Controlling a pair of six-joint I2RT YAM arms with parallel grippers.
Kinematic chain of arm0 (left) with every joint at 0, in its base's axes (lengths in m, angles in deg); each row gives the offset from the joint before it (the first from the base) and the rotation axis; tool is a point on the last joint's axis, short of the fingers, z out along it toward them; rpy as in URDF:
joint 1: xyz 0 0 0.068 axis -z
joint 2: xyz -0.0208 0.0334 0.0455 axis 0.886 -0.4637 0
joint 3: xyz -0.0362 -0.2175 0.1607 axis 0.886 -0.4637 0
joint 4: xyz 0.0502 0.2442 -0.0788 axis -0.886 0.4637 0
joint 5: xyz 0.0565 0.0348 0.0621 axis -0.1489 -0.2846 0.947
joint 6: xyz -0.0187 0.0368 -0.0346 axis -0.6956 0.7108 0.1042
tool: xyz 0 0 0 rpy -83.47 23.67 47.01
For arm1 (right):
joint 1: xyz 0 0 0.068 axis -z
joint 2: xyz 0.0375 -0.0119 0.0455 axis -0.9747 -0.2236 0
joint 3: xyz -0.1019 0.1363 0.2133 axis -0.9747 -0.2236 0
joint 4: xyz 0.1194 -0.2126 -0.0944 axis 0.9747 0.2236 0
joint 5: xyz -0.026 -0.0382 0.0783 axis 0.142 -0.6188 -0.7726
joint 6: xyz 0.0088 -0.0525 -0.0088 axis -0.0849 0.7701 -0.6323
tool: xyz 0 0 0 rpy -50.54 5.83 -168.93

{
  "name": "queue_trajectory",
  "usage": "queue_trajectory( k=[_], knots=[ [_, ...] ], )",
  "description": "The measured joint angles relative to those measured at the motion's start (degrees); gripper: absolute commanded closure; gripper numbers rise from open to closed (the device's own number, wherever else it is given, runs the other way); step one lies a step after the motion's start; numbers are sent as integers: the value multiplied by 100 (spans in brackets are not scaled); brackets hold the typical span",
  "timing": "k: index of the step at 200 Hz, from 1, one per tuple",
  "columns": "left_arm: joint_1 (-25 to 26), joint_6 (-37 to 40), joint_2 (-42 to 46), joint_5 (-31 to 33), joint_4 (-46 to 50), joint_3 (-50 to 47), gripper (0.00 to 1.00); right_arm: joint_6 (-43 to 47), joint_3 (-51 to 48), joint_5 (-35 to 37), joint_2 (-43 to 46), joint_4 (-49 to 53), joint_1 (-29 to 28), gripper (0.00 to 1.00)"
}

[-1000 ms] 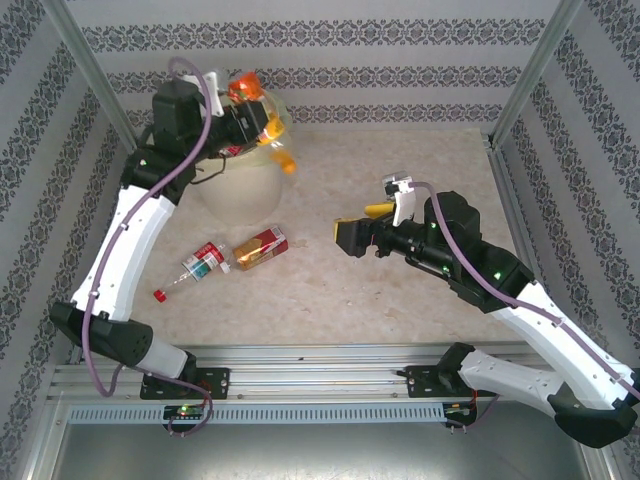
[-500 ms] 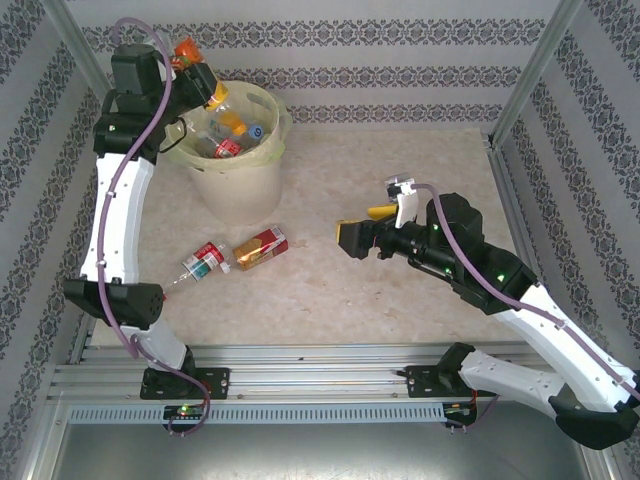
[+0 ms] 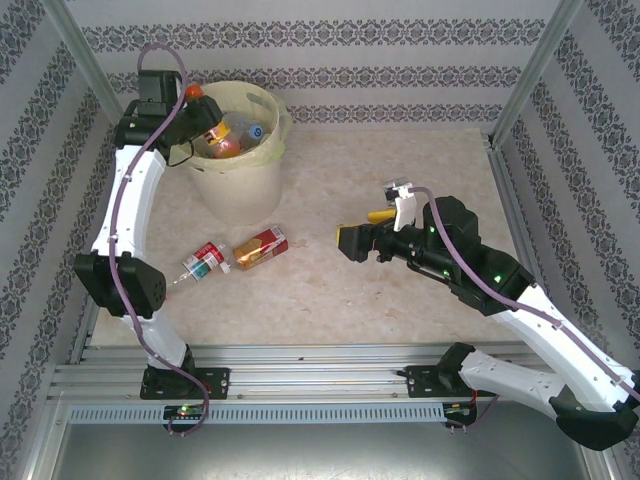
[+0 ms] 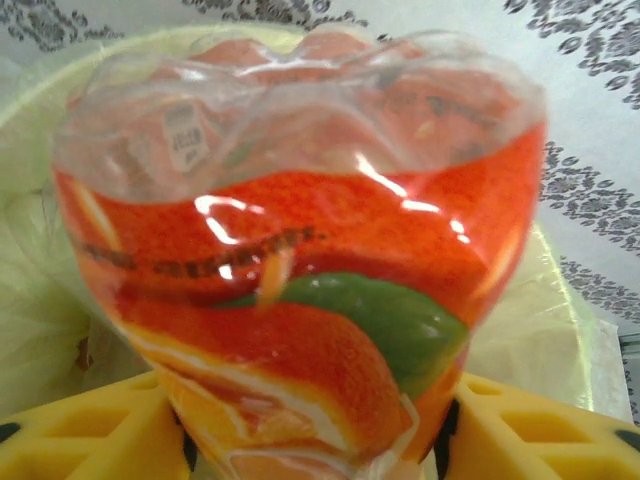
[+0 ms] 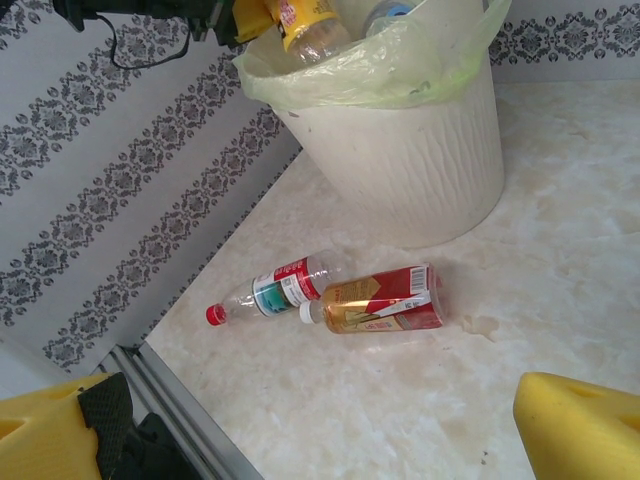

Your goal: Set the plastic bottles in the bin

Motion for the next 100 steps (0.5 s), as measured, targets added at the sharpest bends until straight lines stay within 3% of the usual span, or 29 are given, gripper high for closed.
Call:
queue_trajectory(
  k=[53, 100],
  knots=[
    [-131, -63, 11, -22, 245, 90, 2, -61, -133, 0, 11, 28, 0, 2],
    [-205, 640, 404, -35, 634, 164, 0, -79, -264, -7, 4, 63, 0, 2]
  ],
)
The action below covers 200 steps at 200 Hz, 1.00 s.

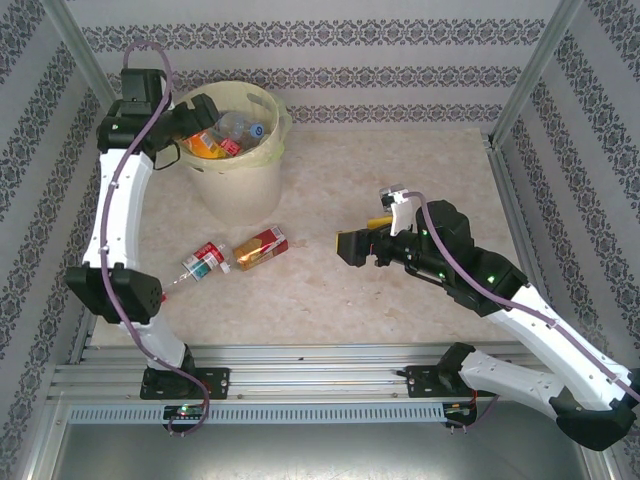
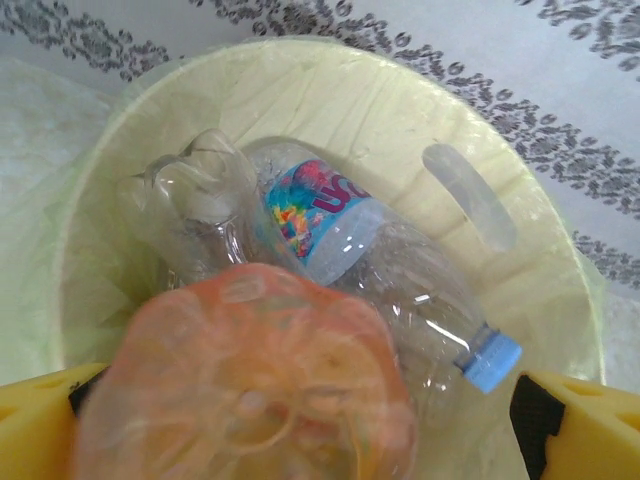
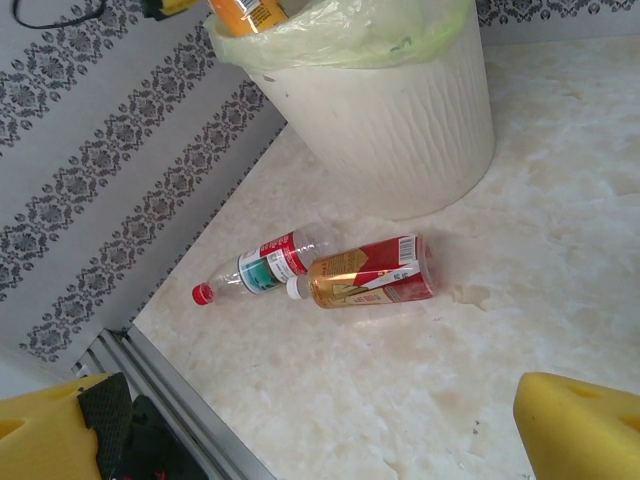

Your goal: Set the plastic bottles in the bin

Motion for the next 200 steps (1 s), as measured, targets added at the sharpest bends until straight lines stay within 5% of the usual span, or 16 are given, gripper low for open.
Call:
queue_trajectory(
  k=[67, 97, 156, 200],
  knots=[
    [0, 960, 2312, -540, 22, -2092, 13, -2, -2, -57, -103, 7, 0, 2],
    [114, 1152, 2822, -872, 79, -2894, 10, -2, -2, -105, -205, 7, 0, 2],
    [1816, 1517, 2734, -946, 376, -4352, 0, -2, -101, -330, -262, 7, 0, 2],
    [2483, 2033, 2240, -367, 295, -4964, 0, -2, -208, -391, -260, 11, 0, 2]
  ],
)
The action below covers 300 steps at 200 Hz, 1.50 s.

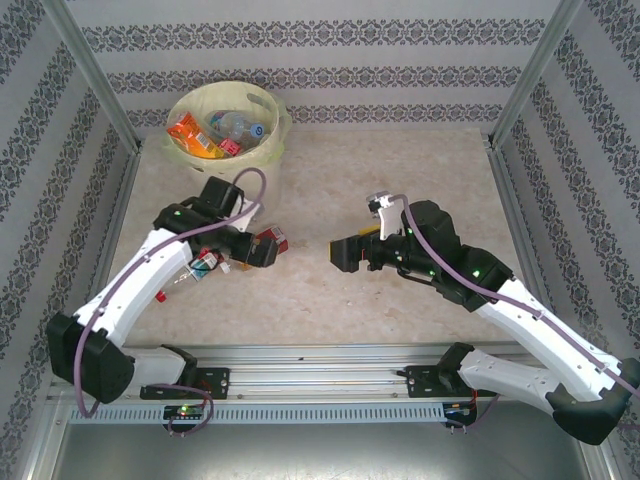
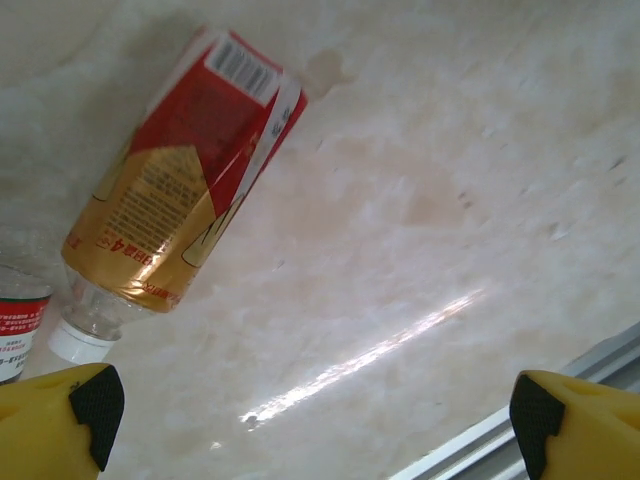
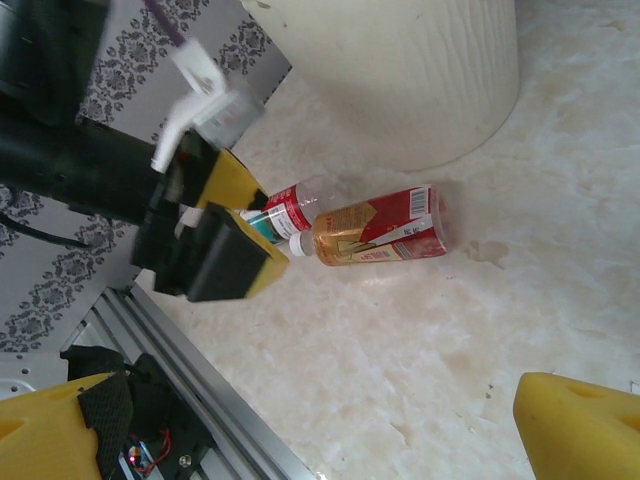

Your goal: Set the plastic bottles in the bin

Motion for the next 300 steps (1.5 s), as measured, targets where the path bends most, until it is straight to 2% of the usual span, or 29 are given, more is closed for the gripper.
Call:
queue_trajectory(
  k=[117, 193, 231, 248, 264, 282, 300],
  knots=[
    [122, 946, -1971, 1180, -885, 258, 0, 0, -258, -48, 26, -4, 0, 2],
    [122, 1154, -2754, 1331, -1174, 575, 0, -20, -442, -76, 205, -24, 0, 2],
    [122, 1165, -3047, 1165, -1172, 699, 9, -24, -684, -70, 417, -52, 0, 2],
    [122, 1165, -3077, 1119, -1169, 704, 18, -22, -774, -59, 474, -46, 0, 2],
    [122, 1121, -3077, 1049, -1163, 723, 23, -20, -807, -57, 494, -44, 0, 2],
    [122, 1071, -3077, 901, -1121, 791, 34, -17, -817, -33, 511, -46, 0, 2],
    [122, 988, -3075, 723, -1110, 857, 35, -15, -817, -15, 520, -48, 0, 2]
  ],
)
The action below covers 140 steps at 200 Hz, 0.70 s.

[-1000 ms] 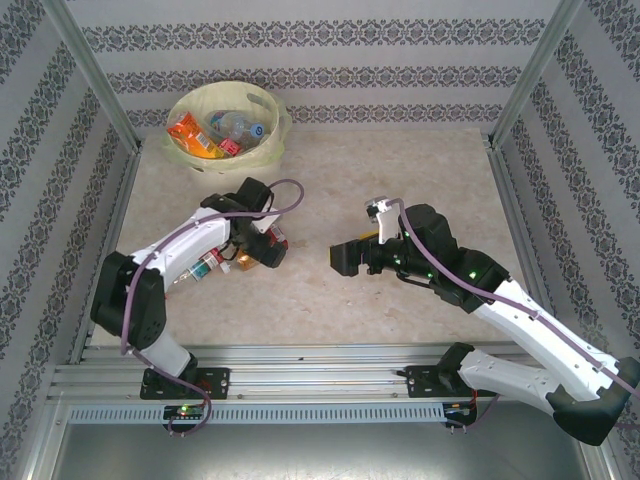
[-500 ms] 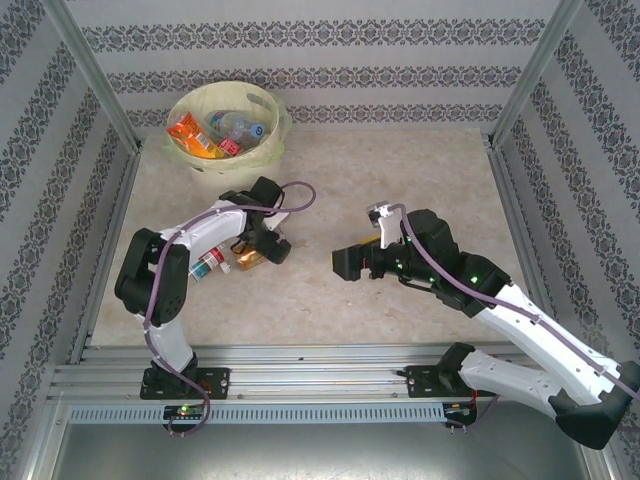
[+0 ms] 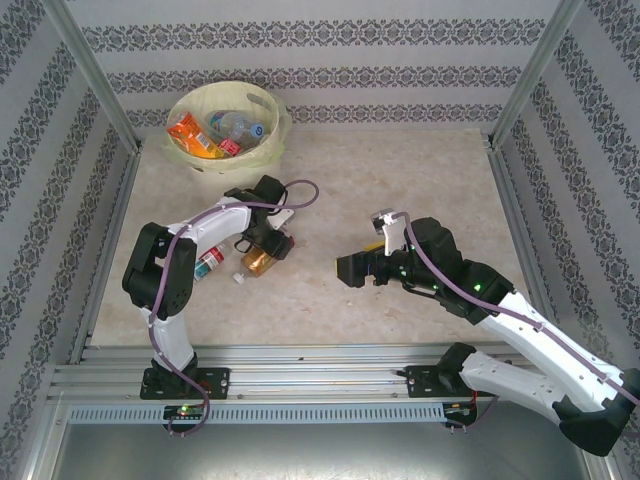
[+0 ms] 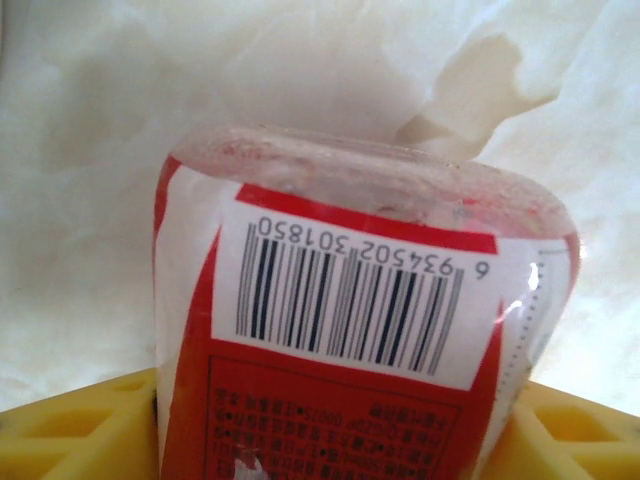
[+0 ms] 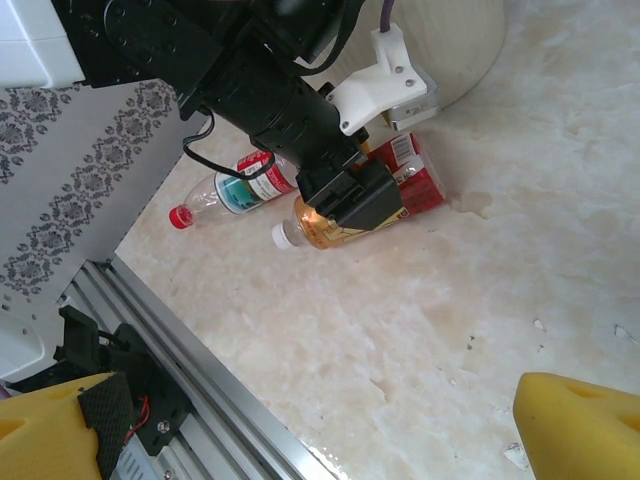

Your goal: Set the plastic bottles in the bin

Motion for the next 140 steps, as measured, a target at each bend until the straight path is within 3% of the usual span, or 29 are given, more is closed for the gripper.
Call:
queue_trajectory(
  k=[63, 140],
  knots=[
    [114, -437, 538, -767, 146, 597, 38, 20, -20, 22, 7, -2, 0, 2],
    [70, -1617, 874, -1853, 153, 3241, 39, 20, 256, 66, 37, -96, 0, 2]
  ],
)
